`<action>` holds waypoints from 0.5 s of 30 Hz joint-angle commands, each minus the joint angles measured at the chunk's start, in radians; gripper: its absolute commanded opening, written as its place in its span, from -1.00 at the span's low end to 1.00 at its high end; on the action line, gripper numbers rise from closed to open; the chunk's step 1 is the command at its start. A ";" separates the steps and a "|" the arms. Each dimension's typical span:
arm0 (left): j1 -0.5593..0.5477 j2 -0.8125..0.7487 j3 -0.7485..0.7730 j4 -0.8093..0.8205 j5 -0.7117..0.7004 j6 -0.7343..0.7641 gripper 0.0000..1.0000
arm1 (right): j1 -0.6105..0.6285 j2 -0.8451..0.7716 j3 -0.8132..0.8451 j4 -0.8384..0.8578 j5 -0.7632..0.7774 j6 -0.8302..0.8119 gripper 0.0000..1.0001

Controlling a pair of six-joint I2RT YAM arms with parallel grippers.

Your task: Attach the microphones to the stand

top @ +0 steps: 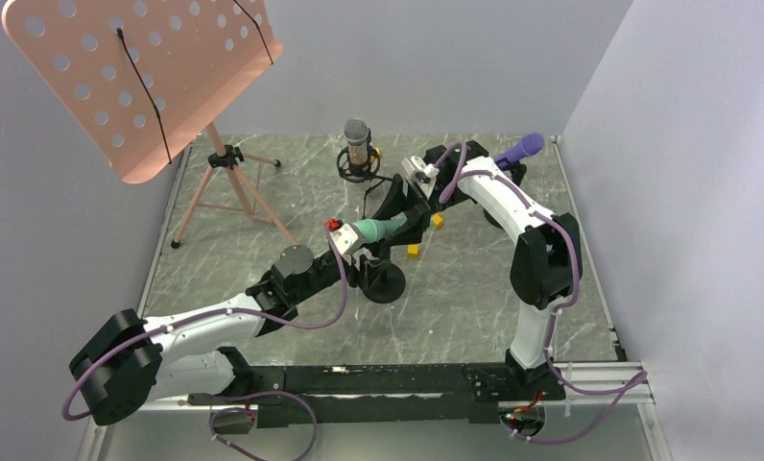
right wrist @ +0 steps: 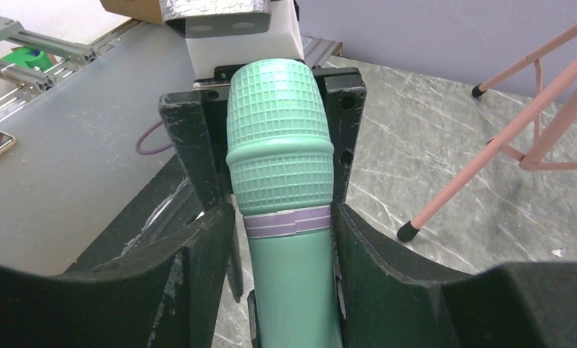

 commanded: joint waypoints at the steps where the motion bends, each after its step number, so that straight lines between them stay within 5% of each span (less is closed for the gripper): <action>1: -0.003 -0.026 0.003 0.037 0.005 -0.021 0.41 | -0.011 -0.016 -0.006 -0.020 -0.063 0.003 0.25; 6: -0.003 -0.024 0.008 0.033 0.006 -0.021 0.50 | -0.031 -0.026 0.000 -0.021 -0.063 0.020 0.50; 10: -0.004 -0.023 0.008 0.032 0.008 -0.024 0.52 | -0.053 -0.033 0.004 -0.021 -0.061 0.029 0.98; 15: -0.003 -0.028 0.005 0.025 0.003 -0.024 0.49 | -0.092 -0.039 0.011 -0.020 -0.036 0.036 0.99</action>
